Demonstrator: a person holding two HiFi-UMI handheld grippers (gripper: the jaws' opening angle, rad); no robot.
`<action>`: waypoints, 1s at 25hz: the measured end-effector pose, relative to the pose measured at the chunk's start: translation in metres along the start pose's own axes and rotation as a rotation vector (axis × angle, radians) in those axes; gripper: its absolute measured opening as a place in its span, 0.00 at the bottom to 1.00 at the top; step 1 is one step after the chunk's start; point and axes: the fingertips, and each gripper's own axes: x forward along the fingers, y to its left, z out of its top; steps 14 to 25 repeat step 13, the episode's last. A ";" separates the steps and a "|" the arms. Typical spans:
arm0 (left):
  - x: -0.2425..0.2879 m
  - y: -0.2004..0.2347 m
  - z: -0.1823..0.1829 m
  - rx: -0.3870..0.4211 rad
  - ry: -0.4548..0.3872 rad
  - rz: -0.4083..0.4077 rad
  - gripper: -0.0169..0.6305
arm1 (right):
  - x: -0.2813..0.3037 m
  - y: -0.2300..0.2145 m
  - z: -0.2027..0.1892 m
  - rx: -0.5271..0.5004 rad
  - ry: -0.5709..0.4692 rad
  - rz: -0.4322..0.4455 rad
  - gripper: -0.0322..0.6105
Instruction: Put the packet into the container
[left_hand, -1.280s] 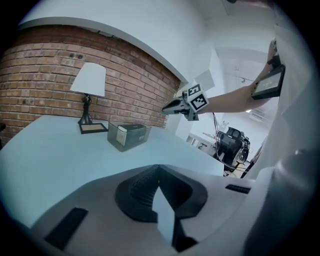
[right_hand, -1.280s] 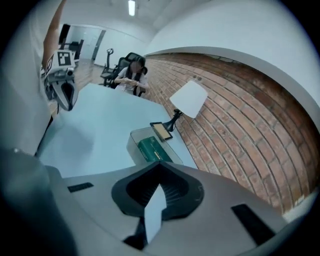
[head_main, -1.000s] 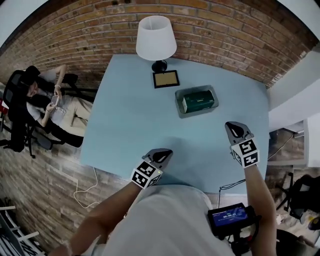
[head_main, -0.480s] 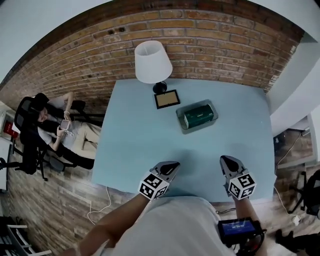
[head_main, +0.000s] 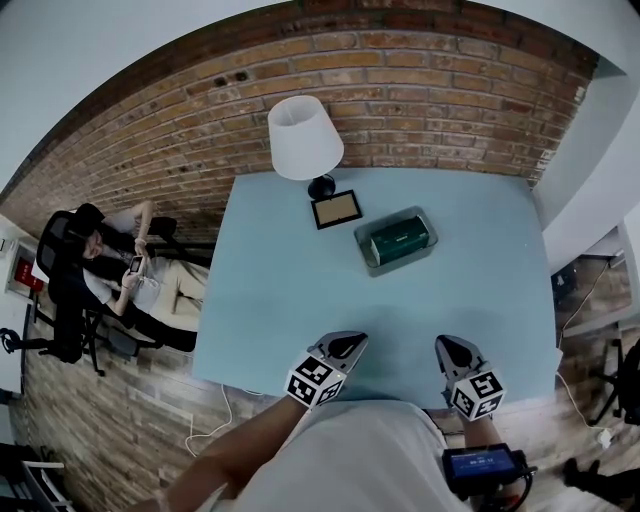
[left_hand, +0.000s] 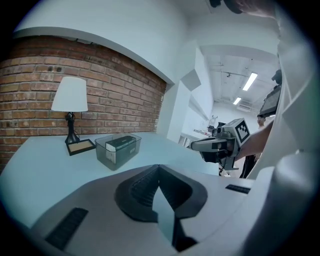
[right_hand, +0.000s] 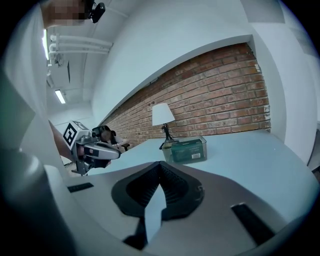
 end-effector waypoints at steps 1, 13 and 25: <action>0.000 0.000 0.000 0.000 0.001 0.000 0.04 | 0.001 -0.001 0.001 -0.002 -0.002 0.000 0.07; 0.006 0.004 -0.002 0.001 0.012 -0.006 0.04 | 0.011 -0.005 0.008 -0.012 -0.006 0.012 0.07; 0.006 0.004 -0.002 0.001 0.012 -0.006 0.04 | 0.011 -0.005 0.008 -0.012 -0.006 0.012 0.07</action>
